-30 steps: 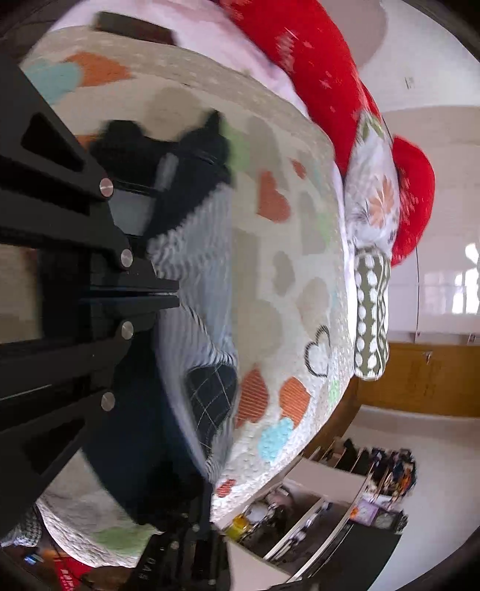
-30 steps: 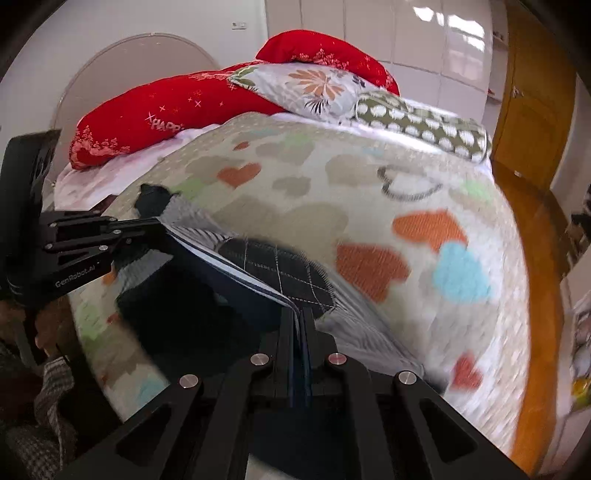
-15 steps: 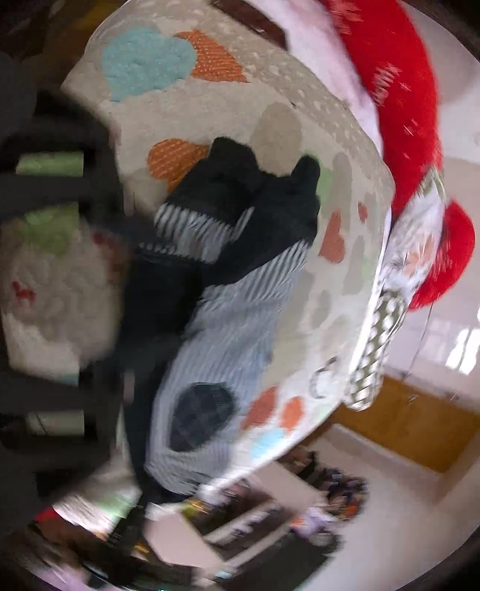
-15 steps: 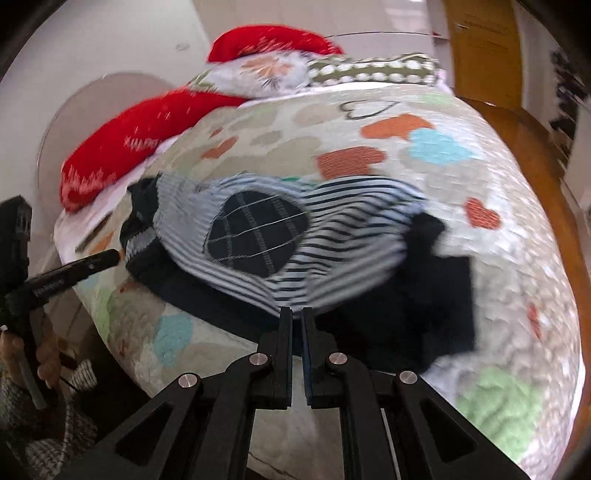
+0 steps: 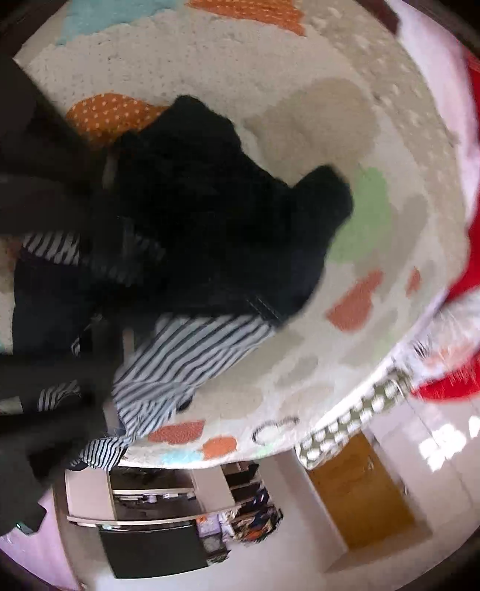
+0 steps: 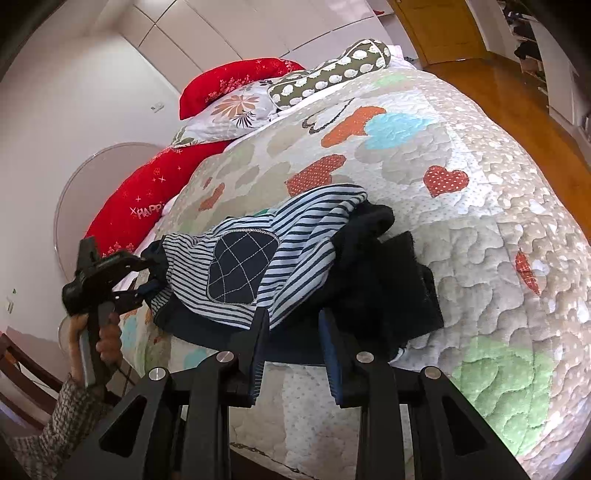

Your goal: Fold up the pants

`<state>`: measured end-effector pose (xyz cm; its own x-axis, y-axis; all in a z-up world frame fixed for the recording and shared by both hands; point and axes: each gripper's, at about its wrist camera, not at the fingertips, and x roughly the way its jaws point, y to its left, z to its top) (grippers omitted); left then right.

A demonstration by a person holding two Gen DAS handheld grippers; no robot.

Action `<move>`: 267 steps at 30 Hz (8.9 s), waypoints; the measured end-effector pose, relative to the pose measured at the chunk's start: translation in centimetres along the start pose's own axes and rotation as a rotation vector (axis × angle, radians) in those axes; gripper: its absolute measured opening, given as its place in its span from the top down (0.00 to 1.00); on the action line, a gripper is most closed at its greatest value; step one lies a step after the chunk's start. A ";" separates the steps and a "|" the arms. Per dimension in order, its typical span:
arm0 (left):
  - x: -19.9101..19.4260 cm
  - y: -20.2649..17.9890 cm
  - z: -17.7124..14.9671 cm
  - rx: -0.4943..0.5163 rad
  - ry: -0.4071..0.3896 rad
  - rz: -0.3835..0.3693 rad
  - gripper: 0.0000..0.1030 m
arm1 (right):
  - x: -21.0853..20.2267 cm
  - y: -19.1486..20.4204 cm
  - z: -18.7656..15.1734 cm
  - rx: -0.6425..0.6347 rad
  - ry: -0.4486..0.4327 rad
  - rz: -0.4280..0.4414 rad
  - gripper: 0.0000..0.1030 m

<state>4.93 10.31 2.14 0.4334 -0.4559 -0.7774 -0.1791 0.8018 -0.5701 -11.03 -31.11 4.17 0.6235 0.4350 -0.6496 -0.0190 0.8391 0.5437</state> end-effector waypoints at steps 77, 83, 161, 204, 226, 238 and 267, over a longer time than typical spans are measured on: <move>-2.5 -3.9 -4.7 0.477 -0.232 0.369 0.55 | 3.2 -0.2 3.8 -0.220 -0.060 -0.396 0.60; -5.2 -7.6 -7.1 0.497 -0.324 0.391 0.23 | -0.1 1.3 2.1 -0.167 -0.123 -0.312 0.49; 4.1 -20.7 -6.3 0.633 0.111 -0.105 0.82 | 3.9 7.1 4.5 -0.285 -0.063 -0.080 0.78; -6.0 6.0 -2.7 0.018 -0.179 0.130 0.56 | 12.7 16.3 6.6 -0.423 0.180 -0.151 0.65; -8.1 10.7 -3.4 0.002 -0.201 0.034 0.49 | 34.1 28.9 6.4 -0.405 0.753 -0.231 0.18; -6.3 7.1 -4.5 0.148 -0.203 -0.050 0.83 | 33.4 31.1 3.7 -0.605 0.725 -0.409 0.63; -5.4 -7.5 -6.6 0.392 -0.104 -0.045 0.73 | 11.8 11.7 10.0 -0.123 0.349 0.026 0.65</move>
<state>-1.89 4.27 8.89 0.5242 -0.4683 -0.7113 0.1840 0.8778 -0.4423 3.92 -19.48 8.22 0.3182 0.5239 -0.7901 -0.1380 0.8501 0.5082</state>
